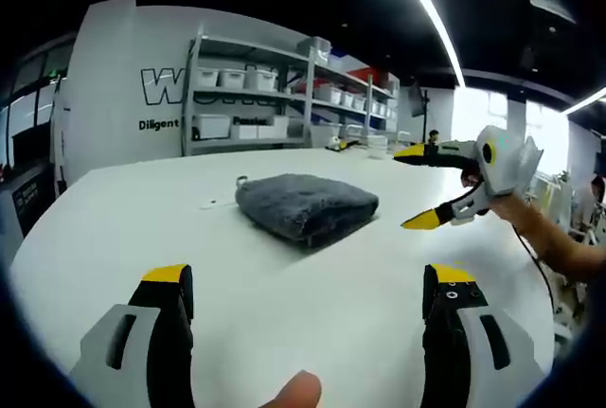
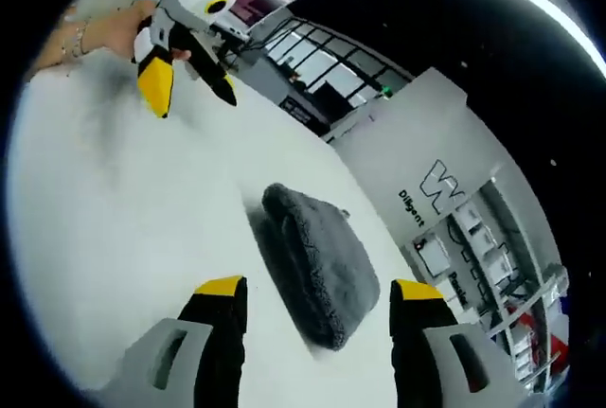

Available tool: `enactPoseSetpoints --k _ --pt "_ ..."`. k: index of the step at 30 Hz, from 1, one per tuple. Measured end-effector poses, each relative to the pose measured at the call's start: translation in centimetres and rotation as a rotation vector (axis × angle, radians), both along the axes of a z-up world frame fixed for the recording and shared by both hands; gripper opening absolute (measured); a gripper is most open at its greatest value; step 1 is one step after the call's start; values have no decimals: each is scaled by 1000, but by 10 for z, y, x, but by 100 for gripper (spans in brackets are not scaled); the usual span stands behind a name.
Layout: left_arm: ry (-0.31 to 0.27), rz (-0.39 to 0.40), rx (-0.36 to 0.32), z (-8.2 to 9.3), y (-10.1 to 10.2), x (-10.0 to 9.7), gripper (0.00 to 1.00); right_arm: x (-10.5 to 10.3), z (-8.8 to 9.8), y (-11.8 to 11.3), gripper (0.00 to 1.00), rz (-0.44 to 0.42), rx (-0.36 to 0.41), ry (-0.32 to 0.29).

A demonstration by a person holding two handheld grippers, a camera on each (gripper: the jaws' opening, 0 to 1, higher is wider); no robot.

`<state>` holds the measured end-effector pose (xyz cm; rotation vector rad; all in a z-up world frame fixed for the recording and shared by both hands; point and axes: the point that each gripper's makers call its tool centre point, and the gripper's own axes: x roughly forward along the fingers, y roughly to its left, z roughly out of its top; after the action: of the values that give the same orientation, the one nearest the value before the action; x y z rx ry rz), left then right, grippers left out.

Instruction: Open the folded towel by lifting each exposed corner and separating the folded layers until the towel lies flat within the target outline without major curled edges

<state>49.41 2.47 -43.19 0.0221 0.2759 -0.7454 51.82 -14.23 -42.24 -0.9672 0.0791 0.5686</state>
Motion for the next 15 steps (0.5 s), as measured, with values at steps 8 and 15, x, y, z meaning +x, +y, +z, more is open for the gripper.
enactPoseSetpoints --k 8,15 --pt "-9 -6 -15 5 0 0 100 20 -24 14 45 4 -119 16" --pt "-16 -5 -34 8 1 -2 100 41 -40 12 45 -53 -175 51"
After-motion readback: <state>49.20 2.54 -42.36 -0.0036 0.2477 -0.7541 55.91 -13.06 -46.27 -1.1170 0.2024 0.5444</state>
